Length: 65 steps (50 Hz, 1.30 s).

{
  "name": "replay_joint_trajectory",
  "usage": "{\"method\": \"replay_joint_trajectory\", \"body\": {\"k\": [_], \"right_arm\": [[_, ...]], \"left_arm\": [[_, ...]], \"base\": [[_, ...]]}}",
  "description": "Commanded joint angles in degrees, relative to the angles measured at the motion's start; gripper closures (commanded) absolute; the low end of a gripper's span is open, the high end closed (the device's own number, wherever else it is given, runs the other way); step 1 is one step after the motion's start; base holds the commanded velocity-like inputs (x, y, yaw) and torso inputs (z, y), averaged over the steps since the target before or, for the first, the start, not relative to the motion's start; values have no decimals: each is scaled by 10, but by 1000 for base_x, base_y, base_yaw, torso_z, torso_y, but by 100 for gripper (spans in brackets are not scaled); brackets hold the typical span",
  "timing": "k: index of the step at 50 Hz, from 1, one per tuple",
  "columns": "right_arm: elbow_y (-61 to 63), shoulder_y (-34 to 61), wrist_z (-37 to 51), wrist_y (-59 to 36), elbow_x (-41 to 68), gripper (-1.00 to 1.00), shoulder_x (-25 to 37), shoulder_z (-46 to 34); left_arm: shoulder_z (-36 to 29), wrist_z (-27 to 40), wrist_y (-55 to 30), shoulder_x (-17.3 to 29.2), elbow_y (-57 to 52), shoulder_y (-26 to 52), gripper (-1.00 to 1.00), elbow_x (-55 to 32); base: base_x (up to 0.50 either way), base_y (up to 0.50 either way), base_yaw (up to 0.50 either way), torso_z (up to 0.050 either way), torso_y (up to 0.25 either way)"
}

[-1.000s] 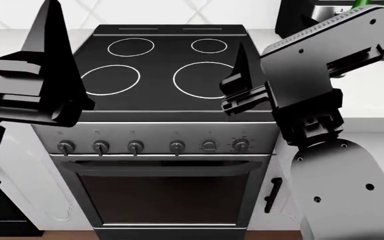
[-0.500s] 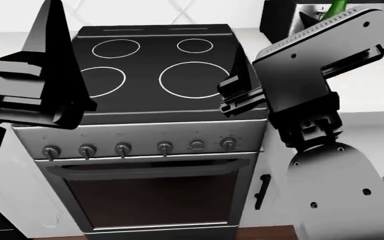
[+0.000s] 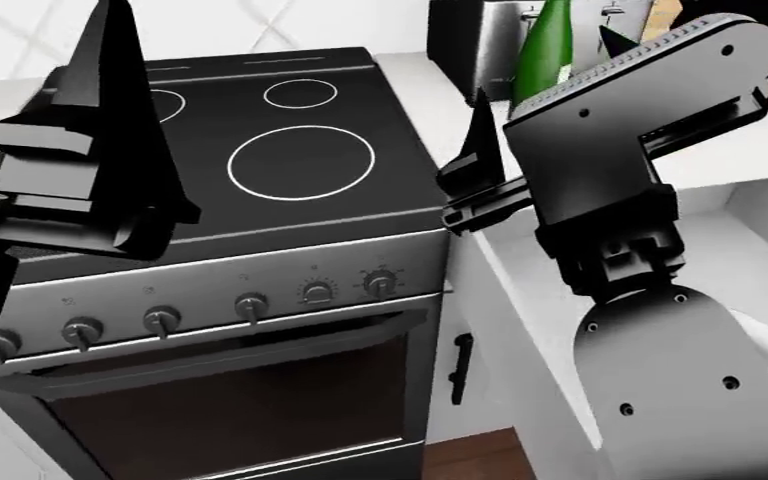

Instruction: Close the right drawer.

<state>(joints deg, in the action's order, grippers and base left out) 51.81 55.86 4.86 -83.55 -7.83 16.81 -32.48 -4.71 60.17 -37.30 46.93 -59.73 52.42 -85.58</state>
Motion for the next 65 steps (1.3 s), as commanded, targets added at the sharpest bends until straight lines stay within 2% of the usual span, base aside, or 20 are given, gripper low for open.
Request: {"method": "replay_joint_trajectory", "body": {"k": [1, 65], "right_arm": [[0, 2, -3, -4, 0, -100, 0, -1], [-4, -6, -7, 6, -2, -100, -4, 11]], "left_arm": [[-10, 1, 11, 4, 1, 1, -100, 4], [-56, 5, 65, 41, 0, 2, -100, 24]], "base": [[0, 0, -500, 0, 0], [0, 0, -500, 0, 0]]}}
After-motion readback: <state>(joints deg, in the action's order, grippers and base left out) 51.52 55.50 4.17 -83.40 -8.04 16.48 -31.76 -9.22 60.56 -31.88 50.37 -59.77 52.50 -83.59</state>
